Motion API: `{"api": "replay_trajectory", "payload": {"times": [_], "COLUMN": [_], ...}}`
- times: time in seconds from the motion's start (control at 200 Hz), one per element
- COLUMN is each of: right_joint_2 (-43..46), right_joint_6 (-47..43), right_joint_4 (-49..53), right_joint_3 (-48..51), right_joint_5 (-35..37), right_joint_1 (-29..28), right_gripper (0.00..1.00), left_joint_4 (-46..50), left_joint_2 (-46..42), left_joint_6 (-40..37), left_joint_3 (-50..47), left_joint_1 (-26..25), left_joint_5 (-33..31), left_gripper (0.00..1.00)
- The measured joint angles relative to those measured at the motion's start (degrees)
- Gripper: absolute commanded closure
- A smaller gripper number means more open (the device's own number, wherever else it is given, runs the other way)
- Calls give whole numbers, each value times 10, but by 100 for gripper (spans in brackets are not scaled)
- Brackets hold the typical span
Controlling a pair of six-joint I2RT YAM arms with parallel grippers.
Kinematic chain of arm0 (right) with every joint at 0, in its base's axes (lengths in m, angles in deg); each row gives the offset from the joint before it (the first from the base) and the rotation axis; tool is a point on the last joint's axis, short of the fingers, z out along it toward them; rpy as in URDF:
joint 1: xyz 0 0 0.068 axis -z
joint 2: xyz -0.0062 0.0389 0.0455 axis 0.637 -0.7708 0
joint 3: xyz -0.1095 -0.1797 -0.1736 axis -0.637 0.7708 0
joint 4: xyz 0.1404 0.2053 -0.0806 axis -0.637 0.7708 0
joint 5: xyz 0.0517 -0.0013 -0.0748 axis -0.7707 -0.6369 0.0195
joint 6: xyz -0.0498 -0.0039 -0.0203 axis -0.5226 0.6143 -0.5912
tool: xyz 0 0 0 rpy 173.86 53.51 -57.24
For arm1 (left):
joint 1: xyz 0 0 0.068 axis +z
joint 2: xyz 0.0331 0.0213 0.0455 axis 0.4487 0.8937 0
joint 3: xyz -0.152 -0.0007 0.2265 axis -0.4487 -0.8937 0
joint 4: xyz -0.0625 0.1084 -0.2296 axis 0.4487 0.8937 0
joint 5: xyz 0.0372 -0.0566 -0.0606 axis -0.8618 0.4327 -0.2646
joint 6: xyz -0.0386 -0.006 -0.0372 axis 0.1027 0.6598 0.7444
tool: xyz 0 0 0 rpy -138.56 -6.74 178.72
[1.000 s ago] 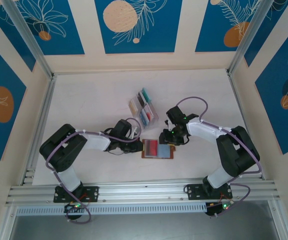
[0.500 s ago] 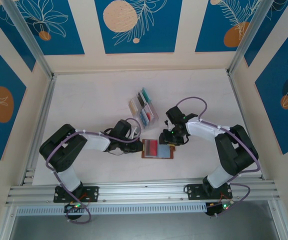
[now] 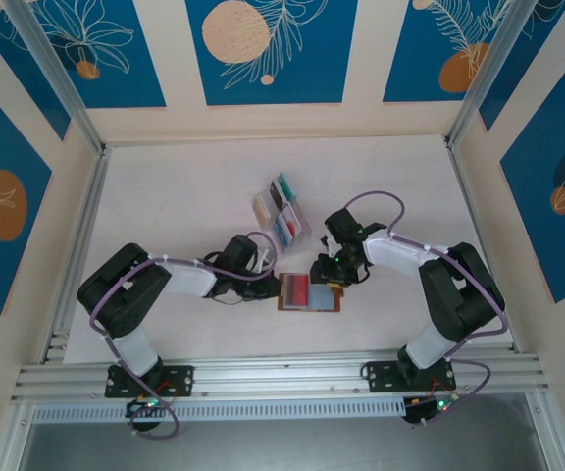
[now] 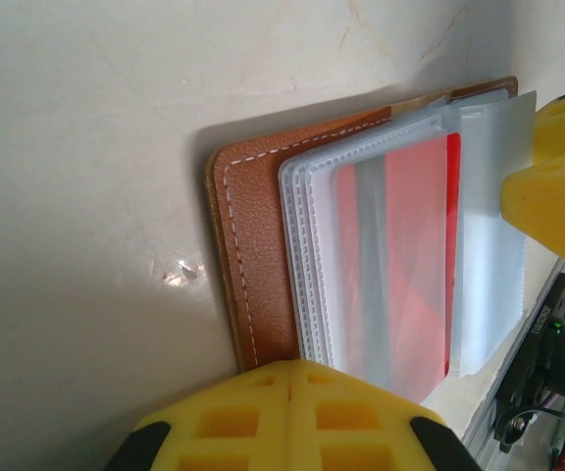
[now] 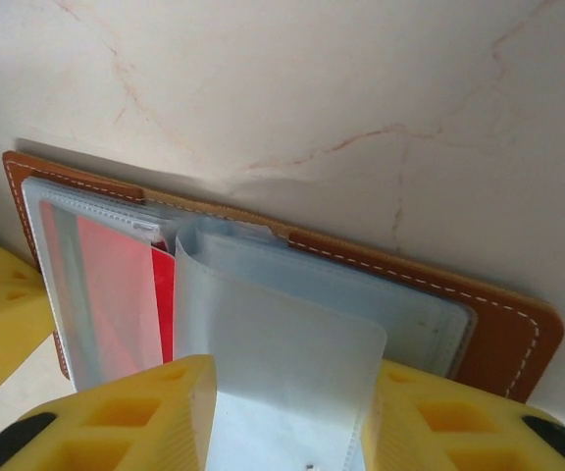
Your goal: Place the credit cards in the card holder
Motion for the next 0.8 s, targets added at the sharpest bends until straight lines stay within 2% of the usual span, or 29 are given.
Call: {"api": "replay_trajectory", "payload": {"times": [0.11,0.295,0.365,0.8], "right_joint_2": [5,20,20,10], "right_joint_6": [2,5,6,33], "right_joint_4": [4,9,10,-12], "right_joint_3": [-1,-13,-19,-46], "right_joint_5": [1,0,0,-53], "right_joint_1": [0,-2,-5,-36], "right_gripper": [69,94,100,100], "left_joint_4": [-1,-9,-11,-27], "left_joint_2": [0,2,2,4], "left_joint_6": [3,7,7,13], "left_joint_3": [-1,-4,-5,-9], "left_joint_1": [0,2,2,1], "left_joint_5": [1,4,4,5], "left_gripper": [99,99,99,99]}}
